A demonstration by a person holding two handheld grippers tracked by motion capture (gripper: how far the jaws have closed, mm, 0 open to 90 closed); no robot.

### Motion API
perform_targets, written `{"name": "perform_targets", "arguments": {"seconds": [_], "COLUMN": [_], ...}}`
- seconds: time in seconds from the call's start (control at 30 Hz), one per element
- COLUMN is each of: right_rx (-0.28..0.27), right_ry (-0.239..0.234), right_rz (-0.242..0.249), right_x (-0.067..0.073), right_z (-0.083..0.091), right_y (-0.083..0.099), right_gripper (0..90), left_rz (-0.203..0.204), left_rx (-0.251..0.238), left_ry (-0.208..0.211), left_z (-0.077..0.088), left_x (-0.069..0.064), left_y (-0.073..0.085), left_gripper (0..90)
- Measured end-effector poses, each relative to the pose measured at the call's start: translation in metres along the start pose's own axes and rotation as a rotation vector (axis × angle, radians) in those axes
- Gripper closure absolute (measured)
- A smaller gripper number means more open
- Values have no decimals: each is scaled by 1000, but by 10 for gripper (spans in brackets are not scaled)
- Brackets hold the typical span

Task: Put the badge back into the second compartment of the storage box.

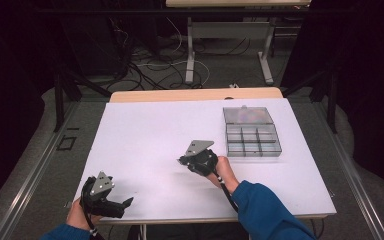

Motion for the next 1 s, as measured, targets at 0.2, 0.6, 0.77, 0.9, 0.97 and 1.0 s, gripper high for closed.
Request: {"name": "perform_targets", "arguments": {"seconds": [0.2,0.6,0.77,0.9,0.97,1.0], "right_rx": [-4,-17,-15,-26,-30,-28], "right_ry": [18,49,58,73,77,78], "right_rz": [-25,-42,-64,-74,-80,-84], "right_x": [-10,-25,-33,-40,-42,-43], "right_z": [15,43,54,59,61,62], "right_y": [8,17,22,24,23,23], "right_gripper": [882,882,882,882,882,882], "left_rz": [-2,-3,-4,-3,-4,-4], "left_rx": [2,2,-2,1,0,1], "left_ry": [2,2,3,-2,2,2], "left_z": [0,0,0,0,0,0], "left_x": [0,0,0,0,0,0], "left_y": [0,0,0,0,0,0], "left_gripper": [1,1,1,1,1,1]}}
Point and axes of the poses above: each handheld gripper's, and its own axes: z roughly backward along the jaws, y roughly out of its underside, x roughly to its left, the point moved 9 cm from there along -z, roughly forward along the jaws, and after that the axes turned 14 degrees about -z, right-handed, at the moved point
